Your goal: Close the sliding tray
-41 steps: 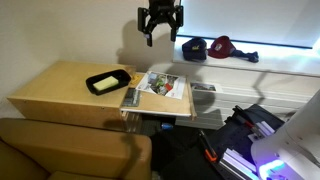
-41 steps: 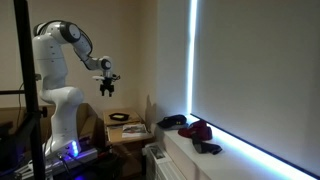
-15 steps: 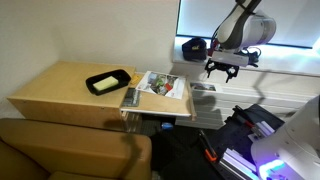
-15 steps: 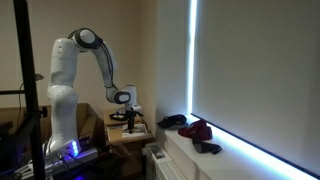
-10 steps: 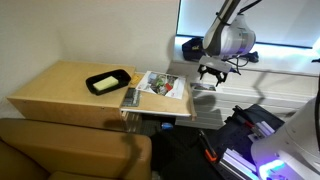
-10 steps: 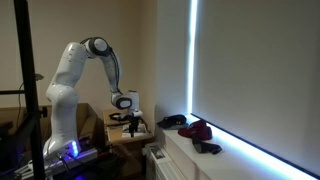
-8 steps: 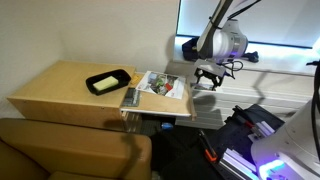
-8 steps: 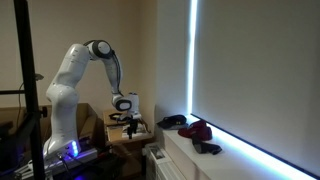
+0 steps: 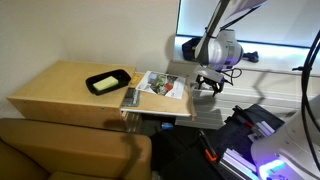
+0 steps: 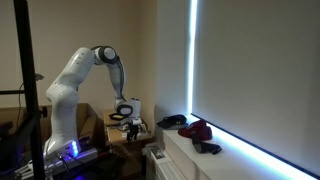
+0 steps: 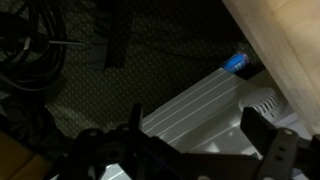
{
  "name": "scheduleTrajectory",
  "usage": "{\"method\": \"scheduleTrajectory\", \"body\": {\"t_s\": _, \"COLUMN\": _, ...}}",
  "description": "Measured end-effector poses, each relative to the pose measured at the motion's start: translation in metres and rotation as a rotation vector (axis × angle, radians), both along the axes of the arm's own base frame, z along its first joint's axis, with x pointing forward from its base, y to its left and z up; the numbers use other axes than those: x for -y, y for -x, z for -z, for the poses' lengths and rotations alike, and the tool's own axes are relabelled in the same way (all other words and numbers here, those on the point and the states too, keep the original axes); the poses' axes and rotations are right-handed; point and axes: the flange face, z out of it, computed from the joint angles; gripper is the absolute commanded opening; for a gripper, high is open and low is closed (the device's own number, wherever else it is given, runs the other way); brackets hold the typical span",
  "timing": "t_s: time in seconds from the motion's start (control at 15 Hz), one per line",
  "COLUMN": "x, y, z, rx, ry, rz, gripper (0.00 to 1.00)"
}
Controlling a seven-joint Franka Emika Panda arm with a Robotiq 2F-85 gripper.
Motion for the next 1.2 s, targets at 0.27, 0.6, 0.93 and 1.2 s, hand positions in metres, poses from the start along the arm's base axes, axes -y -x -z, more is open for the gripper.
{"method": "scheduleTrajectory", "body": {"t_s": 0.27, "x": 0.003, "y": 0.007, "z": 0.028, "rx": -0.055, "ry": 0.027, "rz": 0.023, "gripper": 1.0}}
{"method": "scheduleTrajectory", "body": {"t_s": 0.6, "x": -0.033, "y": -0.006, "z": 0.09, "rx": -0.079, "ry": 0.043, "rz": 0.002, "gripper": 1.0}}
{"method": "scheduleTrajectory", "body": {"t_s": 0.93, "x": -0.105, "y": -0.058, "z": 0.103, "rx": -0.023, "ry": 0.008, "rz": -0.091, "gripper": 1.0}}
{"method": "scheduleTrajectory", "body": {"t_s": 1.2, "x": -0.201, "y": -0.098, "z": 0.09, "rx": 0.026, "ry": -0.106, "rz": -0.215, "gripper": 1.0}}
